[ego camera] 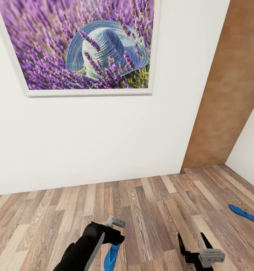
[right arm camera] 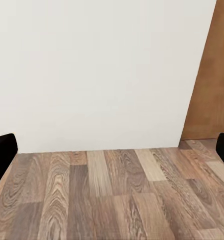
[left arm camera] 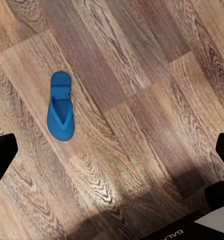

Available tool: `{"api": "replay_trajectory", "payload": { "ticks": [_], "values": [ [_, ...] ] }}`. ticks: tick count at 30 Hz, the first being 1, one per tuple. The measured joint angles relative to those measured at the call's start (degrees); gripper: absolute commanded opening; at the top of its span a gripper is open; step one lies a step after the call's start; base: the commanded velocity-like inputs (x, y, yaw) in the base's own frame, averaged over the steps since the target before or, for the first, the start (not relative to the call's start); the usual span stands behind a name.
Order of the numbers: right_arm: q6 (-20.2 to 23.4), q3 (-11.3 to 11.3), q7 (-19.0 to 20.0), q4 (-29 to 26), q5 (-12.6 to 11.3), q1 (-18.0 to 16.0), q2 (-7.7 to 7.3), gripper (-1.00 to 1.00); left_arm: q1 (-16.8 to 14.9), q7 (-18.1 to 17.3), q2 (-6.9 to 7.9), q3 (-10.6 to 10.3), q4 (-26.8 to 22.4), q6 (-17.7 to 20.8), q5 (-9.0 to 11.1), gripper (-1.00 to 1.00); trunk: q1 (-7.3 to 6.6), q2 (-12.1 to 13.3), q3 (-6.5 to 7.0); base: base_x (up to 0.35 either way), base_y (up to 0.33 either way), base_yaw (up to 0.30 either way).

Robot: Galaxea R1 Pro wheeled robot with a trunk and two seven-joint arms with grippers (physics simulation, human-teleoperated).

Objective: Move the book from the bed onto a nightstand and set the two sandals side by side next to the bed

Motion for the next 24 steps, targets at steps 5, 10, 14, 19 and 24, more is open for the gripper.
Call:
{"api": "replay_trajectory", "payload": {
  "ticks": [5,10,14,19,24],
  "values": [
    [1.5,-0.1,-0.2,-0.5,-1.3,-1.8,0.01,1.00,0.0,0.0,-0.05,0.0,0.0,0.0,0.0,1.00,0.01,0.0,0.01,0.000,0.000,0.000],
    [12.1,-0.2,-0.2,-0.3,-2.2,-8.9,0.02,1.00,0.0,0.0,-0.05,0.0,0.0,0.0,0.0,1.00,0.01,0.0,0.02,0.000,0.000,0.000],
    [26.8,-0.2,-0.1,-0.5,-2.3,-12.9,0.06,1.00,0.0,0.0,-0.05,0.0,0.0,0.0,0.0,1.00,0.00,0.0,0.01,0.000,0.000,0.000],
    [34.7,-0.1,0.1,-3.5,-2.3,-14.2,0.08,1.00,0.0,0.0,-0.05,0.0,0.0,0.0,0.0,1.00,0.00,0.0,0.01,0.000,0.000,0.000],
    [35.9,-1.4,0.1,-5.7,-2.4,-14.5,0.17,1.00,0.0,0.0,-0.05,-0.1,0.0,0.0,0.0,1.00,0.00,0.0,0.01,0.000,0.000,0.000]
  ]
}}
